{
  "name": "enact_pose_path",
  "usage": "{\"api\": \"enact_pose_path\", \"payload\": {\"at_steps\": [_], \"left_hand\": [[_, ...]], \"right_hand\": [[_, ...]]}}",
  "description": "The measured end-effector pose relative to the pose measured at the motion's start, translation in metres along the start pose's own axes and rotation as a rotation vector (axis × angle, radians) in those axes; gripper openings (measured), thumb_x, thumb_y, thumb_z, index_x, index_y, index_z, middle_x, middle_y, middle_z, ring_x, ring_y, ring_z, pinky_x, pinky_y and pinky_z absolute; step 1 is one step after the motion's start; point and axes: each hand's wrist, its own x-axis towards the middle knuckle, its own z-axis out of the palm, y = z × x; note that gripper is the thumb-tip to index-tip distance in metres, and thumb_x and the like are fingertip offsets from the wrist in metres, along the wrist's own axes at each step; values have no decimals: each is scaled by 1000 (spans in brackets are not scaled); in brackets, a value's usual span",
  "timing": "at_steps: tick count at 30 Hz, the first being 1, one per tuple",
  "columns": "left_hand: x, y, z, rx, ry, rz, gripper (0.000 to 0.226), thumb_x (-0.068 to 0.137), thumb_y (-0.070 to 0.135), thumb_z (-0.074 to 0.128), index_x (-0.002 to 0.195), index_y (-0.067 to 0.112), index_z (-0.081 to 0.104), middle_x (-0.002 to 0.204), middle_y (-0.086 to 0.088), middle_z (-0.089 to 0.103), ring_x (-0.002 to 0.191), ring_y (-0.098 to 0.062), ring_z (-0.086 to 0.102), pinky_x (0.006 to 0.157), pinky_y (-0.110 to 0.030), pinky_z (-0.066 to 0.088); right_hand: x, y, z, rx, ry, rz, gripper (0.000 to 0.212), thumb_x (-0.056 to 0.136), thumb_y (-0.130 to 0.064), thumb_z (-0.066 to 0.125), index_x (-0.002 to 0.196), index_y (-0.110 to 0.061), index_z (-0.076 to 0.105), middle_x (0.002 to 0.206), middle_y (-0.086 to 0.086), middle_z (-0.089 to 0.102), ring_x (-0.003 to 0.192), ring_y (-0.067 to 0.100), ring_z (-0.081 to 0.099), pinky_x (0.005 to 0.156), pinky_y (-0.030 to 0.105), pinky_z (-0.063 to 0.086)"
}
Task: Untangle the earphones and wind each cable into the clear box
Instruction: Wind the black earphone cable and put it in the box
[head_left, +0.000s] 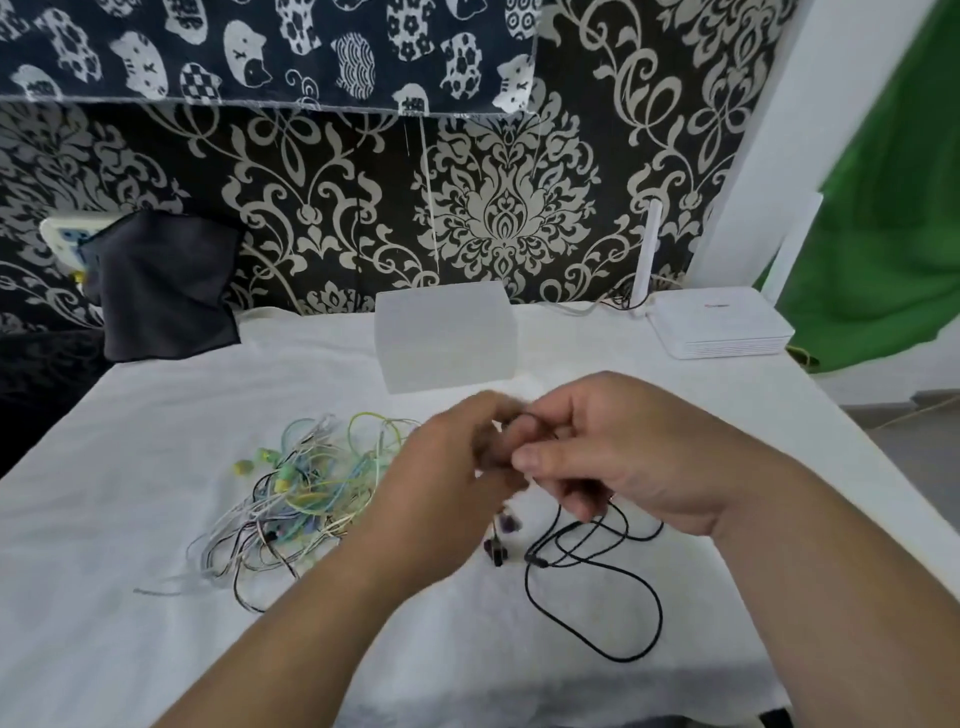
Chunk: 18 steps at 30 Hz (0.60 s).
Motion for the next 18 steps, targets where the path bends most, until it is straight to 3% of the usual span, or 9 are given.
{"api": "enact_pose_path", "payload": {"at_steps": [2, 4, 7, 10, 12, 15, 18], "left_hand": [[4, -3, -3, -55, 138, -108, 24, 94, 8, 56, 81, 25, 67, 63, -2, 70, 45, -3, 55, 44, -14, 37], [9, -10, -11, -143, 327, -222, 29, 98, 23, 56, 71, 15, 64, 54, -10, 63, 39, -10, 48, 35, -17, 33], [13, -19, -22, -178, 464, -280, 52, 93, 41, 60, 68, -3, 49, 58, -25, 49, 50, -20, 51, 42, -28, 40], [14, -25, -23, -228, 522, -387, 59, 94, 44, 58, 72, -8, 43, 61, -17, 44, 40, -13, 52, 50, -27, 32], [15, -24, -23, -272, 552, -434, 54, 94, 43, 59, 67, 0, 40, 61, -13, 38, 38, -18, 44, 50, -28, 31], [15, -28, -22, -189, 471, -429, 45, 89, 29, 64, 62, 7, 36, 57, -8, 29, 49, -20, 29, 51, -28, 25], [11, -35, -14, 144, 186, -380, 35, 83, 25, 68, 57, 13, 47, 46, 7, 42, 47, -18, 40, 50, -26, 30]], "right_hand": [[-4, 2, -11, 38, 52, 43, 13, 86, -2, 71, 97, -2, 67, 59, 7, 58, 51, 20, 52, 52, 31, 41], [-8, 6, -24, 9, 118, 87, 19, 81, 2, 74, 98, -4, 66, 59, 9, 60, 52, 22, 55, 53, 30, 45], [-13, 19, -41, -163, 198, 178, 20, 76, 6, 76, 91, -6, 69, 59, 8, 63, 55, 19, 59, 54, 23, 45], [-16, 39, -55, -400, 256, 307, 12, 75, 0, 73, 81, -11, 72, 57, 4, 65, 56, 15, 57, 59, 25, 41], [-16, 53, -66, -469, 346, 390, 10, 78, -3, 72, 77, -13, 71, 59, 4, 65, 59, 17, 56, 56, 24, 39], [-11, 79, -85, -563, 516, 503, 16, 85, -5, 63, 73, -15, 66, 69, 5, 65, 67, 21, 59, 54, 24, 39], [-5, 107, -101, -625, 665, 577, 11, 81, -6, 58, 80, -8, 68, 80, 10, 68, 75, 30, 66, 58, 26, 44]]}}
